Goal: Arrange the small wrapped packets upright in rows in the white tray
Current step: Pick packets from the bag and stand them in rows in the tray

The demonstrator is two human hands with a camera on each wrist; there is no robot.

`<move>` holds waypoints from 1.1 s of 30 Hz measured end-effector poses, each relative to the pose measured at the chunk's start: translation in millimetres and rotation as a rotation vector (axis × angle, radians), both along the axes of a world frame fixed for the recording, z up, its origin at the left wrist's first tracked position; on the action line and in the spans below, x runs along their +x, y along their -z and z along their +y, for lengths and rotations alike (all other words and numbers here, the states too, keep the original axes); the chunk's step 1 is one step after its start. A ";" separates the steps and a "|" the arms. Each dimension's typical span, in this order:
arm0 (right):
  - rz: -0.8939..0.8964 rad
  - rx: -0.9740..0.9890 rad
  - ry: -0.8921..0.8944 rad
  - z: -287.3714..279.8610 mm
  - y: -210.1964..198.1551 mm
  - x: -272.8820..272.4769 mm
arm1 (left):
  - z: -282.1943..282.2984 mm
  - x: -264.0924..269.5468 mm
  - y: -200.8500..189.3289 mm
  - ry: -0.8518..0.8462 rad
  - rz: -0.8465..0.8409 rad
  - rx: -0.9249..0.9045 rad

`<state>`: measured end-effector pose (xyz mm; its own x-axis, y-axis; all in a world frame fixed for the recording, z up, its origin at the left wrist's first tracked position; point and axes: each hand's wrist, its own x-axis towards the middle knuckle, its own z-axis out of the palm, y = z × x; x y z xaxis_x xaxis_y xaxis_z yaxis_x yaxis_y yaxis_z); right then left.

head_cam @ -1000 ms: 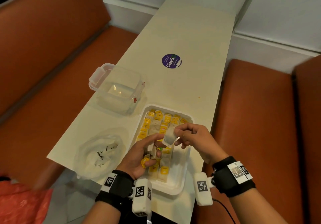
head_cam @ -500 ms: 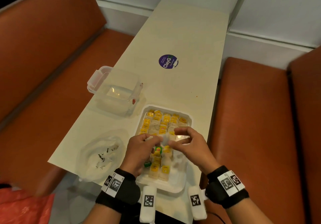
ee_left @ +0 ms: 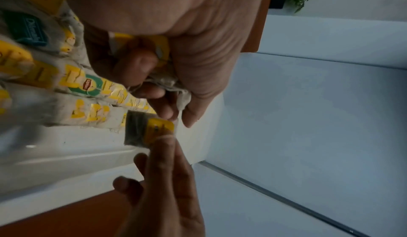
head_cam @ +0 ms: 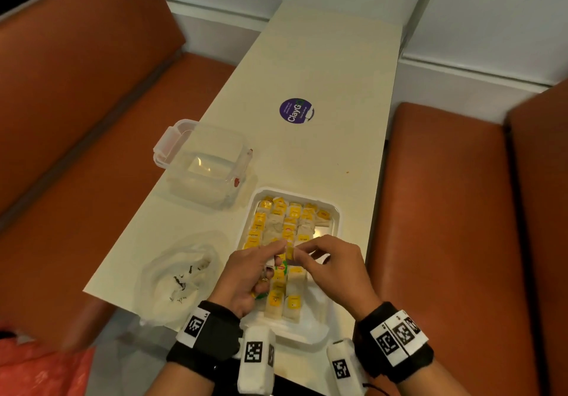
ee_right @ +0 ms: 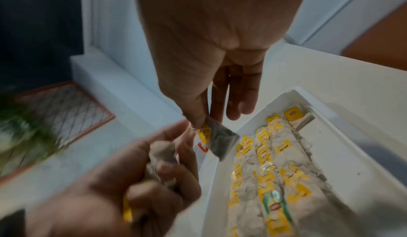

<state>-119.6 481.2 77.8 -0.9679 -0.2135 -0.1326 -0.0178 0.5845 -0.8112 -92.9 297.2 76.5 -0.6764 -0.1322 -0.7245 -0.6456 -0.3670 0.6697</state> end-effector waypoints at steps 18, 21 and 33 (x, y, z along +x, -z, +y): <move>-0.156 0.021 -0.193 10.1 -15.1 -42.5 | -3.0 -0.6 11.5 0.359 0.218 -0.101; -0.153 0.043 -0.194 9.2 -11.1 -44.2 | 1.5 -5.8 19.1 0.372 0.212 -0.186; -0.198 0.385 -0.191 18.7 30.9 -76.4 | 22.7 -30.8 58.5 0.520 0.112 -0.353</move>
<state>-196.0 499.9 46.8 -0.8642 -0.2843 -0.4152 -0.0211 0.8449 -0.5345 -123.8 319.9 18.0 -0.7854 0.0159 -0.6187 -0.5992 0.2310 0.7666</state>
